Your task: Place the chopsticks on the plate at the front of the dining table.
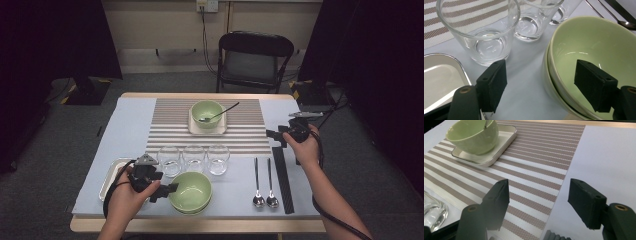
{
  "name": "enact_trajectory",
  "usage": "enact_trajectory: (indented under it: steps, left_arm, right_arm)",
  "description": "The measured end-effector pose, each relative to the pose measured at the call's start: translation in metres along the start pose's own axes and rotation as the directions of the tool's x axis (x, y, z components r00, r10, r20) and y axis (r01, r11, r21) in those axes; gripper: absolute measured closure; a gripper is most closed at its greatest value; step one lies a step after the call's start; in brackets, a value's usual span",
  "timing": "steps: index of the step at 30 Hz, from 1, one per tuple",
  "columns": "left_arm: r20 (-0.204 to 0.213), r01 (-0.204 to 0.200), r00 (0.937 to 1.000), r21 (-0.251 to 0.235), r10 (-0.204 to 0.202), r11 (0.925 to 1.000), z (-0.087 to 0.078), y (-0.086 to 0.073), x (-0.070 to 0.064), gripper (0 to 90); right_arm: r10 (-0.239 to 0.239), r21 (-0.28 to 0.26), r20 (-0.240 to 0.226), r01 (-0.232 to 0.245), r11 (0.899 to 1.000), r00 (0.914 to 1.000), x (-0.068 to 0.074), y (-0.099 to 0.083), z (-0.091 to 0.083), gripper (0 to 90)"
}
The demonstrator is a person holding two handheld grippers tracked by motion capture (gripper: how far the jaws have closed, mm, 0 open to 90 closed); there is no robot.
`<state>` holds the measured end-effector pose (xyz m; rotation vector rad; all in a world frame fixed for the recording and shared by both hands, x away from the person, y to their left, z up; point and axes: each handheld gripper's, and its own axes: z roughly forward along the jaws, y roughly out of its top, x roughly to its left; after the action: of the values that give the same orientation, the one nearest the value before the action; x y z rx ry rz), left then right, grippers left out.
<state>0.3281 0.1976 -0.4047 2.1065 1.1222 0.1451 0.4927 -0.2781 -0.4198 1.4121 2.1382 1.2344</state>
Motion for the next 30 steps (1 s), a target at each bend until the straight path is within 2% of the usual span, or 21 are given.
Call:
enact_trajectory:
  steps: [30]
  left_arm:
    - [0.002,0.004,1.0000,0.003,-0.004,1.0000,0.002,-0.001,-0.001,26.1]
  right_arm:
    - [0.024,0.014,0.008,-0.024,1.000,0.9997,-0.012,-0.018,-0.006,32.7]
